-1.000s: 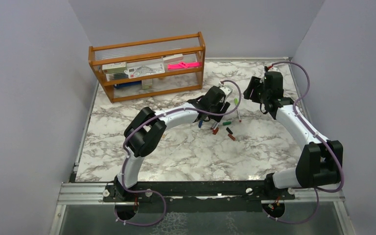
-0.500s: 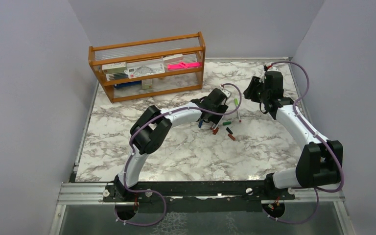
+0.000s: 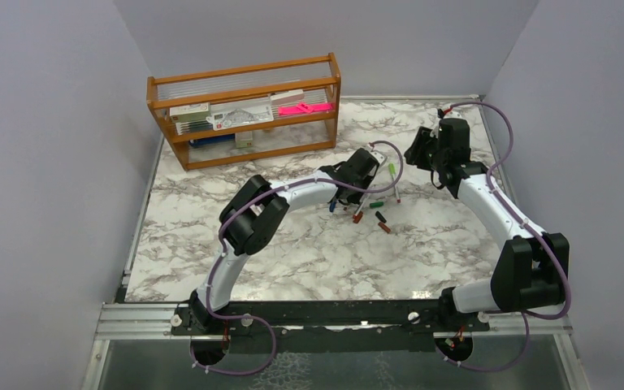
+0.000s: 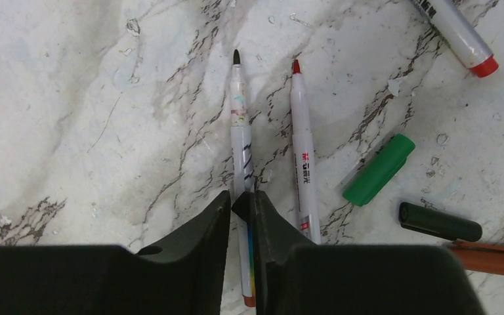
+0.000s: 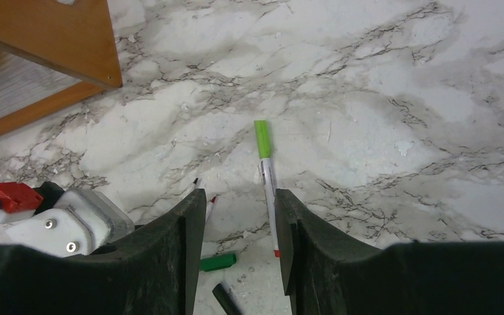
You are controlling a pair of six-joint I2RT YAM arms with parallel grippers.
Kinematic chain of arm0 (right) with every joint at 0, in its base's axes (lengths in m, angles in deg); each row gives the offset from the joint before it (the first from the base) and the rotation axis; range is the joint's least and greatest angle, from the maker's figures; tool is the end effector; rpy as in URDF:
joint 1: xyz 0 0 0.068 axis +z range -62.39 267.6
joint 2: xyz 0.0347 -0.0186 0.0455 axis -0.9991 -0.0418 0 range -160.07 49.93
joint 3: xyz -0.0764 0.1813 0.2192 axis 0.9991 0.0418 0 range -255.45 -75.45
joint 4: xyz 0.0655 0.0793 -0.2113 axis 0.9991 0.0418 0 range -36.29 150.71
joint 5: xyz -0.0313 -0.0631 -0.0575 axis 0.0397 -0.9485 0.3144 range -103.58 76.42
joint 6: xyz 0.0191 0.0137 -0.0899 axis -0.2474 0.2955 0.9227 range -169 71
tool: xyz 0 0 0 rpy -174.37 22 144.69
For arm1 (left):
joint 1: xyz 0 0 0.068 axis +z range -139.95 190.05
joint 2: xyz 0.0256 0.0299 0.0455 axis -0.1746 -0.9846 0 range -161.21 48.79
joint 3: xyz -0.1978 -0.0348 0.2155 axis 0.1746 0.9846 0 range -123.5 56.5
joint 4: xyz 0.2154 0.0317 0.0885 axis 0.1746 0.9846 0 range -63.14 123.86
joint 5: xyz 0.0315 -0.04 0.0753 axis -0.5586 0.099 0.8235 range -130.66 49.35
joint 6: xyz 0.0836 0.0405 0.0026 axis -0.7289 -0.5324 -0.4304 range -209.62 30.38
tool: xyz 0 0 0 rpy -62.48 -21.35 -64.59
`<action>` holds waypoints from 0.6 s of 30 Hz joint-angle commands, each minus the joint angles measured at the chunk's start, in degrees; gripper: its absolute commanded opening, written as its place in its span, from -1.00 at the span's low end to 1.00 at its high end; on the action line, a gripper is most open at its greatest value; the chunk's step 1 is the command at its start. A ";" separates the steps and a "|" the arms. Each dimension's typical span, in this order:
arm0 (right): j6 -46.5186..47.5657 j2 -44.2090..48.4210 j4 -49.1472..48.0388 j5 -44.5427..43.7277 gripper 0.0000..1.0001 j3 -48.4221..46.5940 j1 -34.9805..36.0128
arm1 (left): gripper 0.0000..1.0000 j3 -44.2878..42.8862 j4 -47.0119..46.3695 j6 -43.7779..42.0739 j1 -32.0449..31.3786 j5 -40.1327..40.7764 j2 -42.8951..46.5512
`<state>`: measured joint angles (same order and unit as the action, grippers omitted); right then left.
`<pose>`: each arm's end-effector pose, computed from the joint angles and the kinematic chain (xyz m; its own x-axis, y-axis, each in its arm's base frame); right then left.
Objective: Insert the pens into the pen caps
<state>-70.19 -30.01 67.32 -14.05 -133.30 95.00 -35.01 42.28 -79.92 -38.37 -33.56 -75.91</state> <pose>0.3187 0.0407 0.2777 -0.5837 0.2888 -0.7589 0.0953 0.9525 0.2891 0.3401 -0.3678 0.1628 -0.6066 0.4321 -0.6673 0.5945 0.8038 -0.0199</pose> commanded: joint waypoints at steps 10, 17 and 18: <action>2.52 5.75 -1.21 3.54 -0.09 5.79 -0.28 | -1.00 4.61 -3.21 0.98 1.05 -4.64 5.69; -0.85 9.81 -9.28 18.47 -0.11 12.84 -0.29 | -1.00 12.72 -13.67 2.56 2.52 -13.10 16.55; -2.80 10.10 -12.23 23.36 -0.10 13.80 -0.33 | -1.00 15.14 -16.41 3.85 3.01 -15.80 18.21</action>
<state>-69.29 -22.42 64.74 -6.27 -122.63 95.00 -24.56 36.51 -79.05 -36.73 -39.64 -66.29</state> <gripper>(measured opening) 0.444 0.040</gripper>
